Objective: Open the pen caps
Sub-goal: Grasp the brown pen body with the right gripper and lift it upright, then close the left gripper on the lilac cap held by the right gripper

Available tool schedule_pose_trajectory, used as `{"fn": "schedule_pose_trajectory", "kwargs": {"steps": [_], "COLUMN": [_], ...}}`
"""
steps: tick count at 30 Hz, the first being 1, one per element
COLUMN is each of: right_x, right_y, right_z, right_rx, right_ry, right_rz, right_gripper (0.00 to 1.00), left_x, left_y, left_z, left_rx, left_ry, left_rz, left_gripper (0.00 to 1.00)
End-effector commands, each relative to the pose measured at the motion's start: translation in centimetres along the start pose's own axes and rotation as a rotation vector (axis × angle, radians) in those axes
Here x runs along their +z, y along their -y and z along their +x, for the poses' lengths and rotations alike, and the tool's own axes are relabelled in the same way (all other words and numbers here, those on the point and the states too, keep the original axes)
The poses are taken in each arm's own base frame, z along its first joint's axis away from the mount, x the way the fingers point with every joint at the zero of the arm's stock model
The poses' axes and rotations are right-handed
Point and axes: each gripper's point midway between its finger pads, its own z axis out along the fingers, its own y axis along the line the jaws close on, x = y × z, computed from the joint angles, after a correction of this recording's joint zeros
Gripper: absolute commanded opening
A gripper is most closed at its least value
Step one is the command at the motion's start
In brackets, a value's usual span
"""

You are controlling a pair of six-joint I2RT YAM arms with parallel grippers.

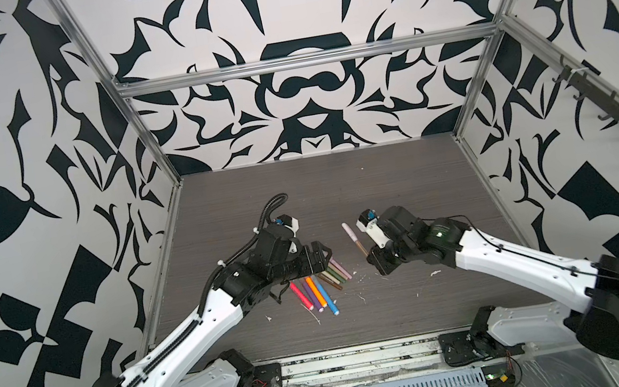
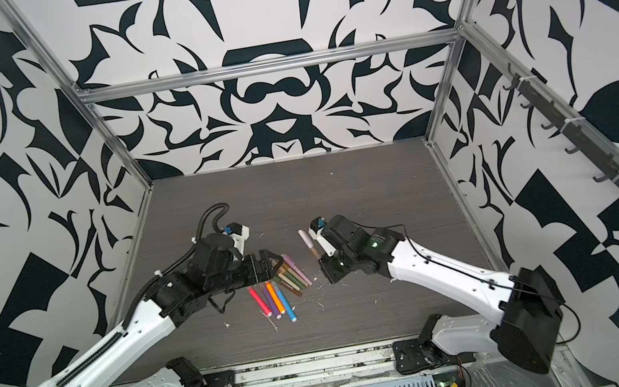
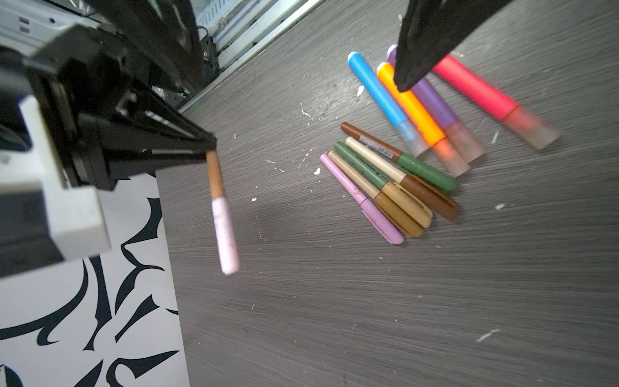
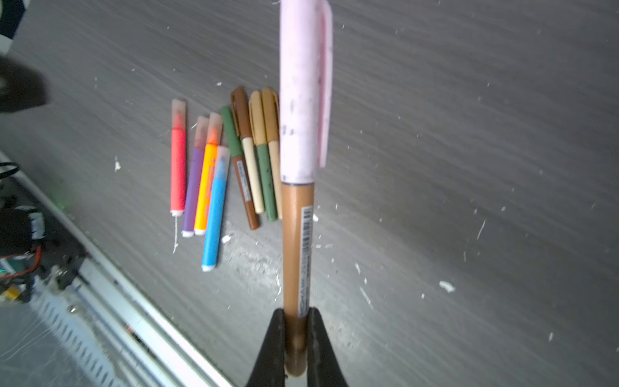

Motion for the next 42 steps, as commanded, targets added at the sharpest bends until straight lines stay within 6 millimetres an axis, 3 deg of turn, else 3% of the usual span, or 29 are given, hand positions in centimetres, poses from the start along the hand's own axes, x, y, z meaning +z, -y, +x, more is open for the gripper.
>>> {"fn": "schedule_pose_trajectory", "kwargs": {"steps": [1, 7, 13, 26, 36, 42], "right_x": [-0.1, -0.2, 0.0, 1.6, 1.9, 1.0], "right_y": [-0.1, -0.3, -0.3, -0.1, 0.6, -0.8], "right_z": [2.5, 3.9, 5.2, 4.9, 6.5, 6.7], "right_rx": [0.090, 0.134, 0.171, 0.252, 0.243, 0.209], "right_ry": [-0.060, -0.052, -0.059, -0.037, -0.072, -0.081], "right_rz": [-0.037, -0.082, -0.111, -0.117, -0.090, -0.173], "right_gripper": [0.01, 0.00, 0.00, 0.00, 0.00, 0.00], "left_x": [0.8, 2.4, 2.4, 3.2, 6.1, 7.0], "left_y": [2.4, 3.2, 3.1, 1.9, 1.5, 2.3], "left_z": [-1.4, -1.4, -1.1, -1.1, -0.7, -0.1], "left_rx": [-0.029, -0.042, -0.046, -0.033, 0.001, -0.014], "left_ry": [0.008, -0.029, -0.029, 0.012, -0.062, -0.118], "left_rz": [0.084, 0.115, 0.124, 0.111, 0.074, 0.116], "left_gripper": [0.90, 0.86, 0.86, 0.88, 0.88, 0.82]}}
